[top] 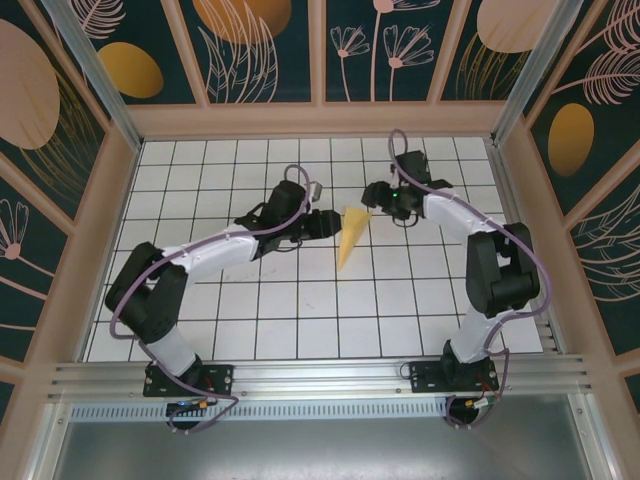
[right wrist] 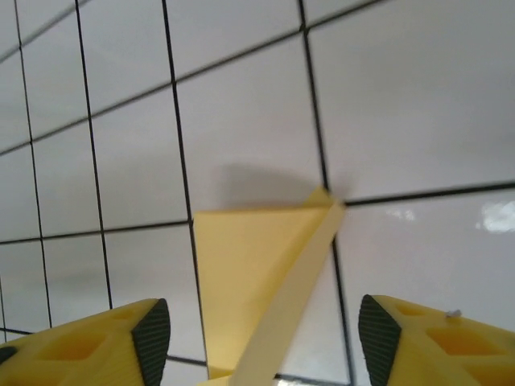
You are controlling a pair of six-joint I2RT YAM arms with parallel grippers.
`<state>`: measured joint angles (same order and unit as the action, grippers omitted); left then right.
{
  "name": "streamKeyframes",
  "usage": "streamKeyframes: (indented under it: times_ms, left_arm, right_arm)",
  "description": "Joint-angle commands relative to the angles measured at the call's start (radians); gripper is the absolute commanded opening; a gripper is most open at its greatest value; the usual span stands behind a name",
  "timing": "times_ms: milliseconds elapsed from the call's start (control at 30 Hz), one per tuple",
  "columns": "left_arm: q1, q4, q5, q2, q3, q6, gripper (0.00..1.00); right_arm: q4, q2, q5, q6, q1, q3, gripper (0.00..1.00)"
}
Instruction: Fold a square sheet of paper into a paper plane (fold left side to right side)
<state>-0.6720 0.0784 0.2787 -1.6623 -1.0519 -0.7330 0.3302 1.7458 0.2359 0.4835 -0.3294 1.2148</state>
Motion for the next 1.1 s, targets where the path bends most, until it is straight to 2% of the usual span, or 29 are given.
streamKeyframes:
  times_ms: [0,133,200,400,533,667,800,1000,1067]
  left_arm:
    - [0.01,-0.012,-0.121,0.025,0.056,0.001,0.48]
    - [0.011,-0.014,-0.124,0.029,0.063,0.0,0.48]
    - [0.011,-0.017,-0.129,0.034,0.065,-0.001,0.48]
    - [0.011,-0.054,-0.219,0.079,0.067,0.013,0.49]
    - [0.011,-0.081,-0.288,0.117,0.068,0.025,0.5]
    - [0.012,-0.1,-0.36,0.156,0.073,0.03,0.52]
    - [0.012,-0.1,-0.417,0.198,0.101,0.024,0.54]
    - [0.011,-0.104,-0.438,0.213,0.11,0.023,0.58]
    - [0.011,-0.108,-0.441,0.216,0.111,0.024,0.59]
  right_arm:
    - [0.056,0.009,-0.078,0.098,-0.081,-0.034,0.69]
    - [0.046,0.061,-0.081,0.145,-0.124,-0.053,0.69]
    - [0.05,0.081,-0.084,0.155,-0.135,-0.055,0.63]
    - [0.062,0.071,-0.056,0.154,-0.151,-0.064,0.22]
    - [0.016,0.004,0.014,0.121,-0.164,-0.089,0.0]
    - [-0.05,-0.069,0.13,0.086,-0.174,-0.137,0.0]
    - [-0.135,-0.129,0.195,0.072,-0.161,-0.239,0.0]
    - [-0.213,-0.077,0.245,0.029,-0.081,-0.37,0.0]
    - [-0.163,-0.068,0.205,-0.005,-0.057,-0.357,0.13]
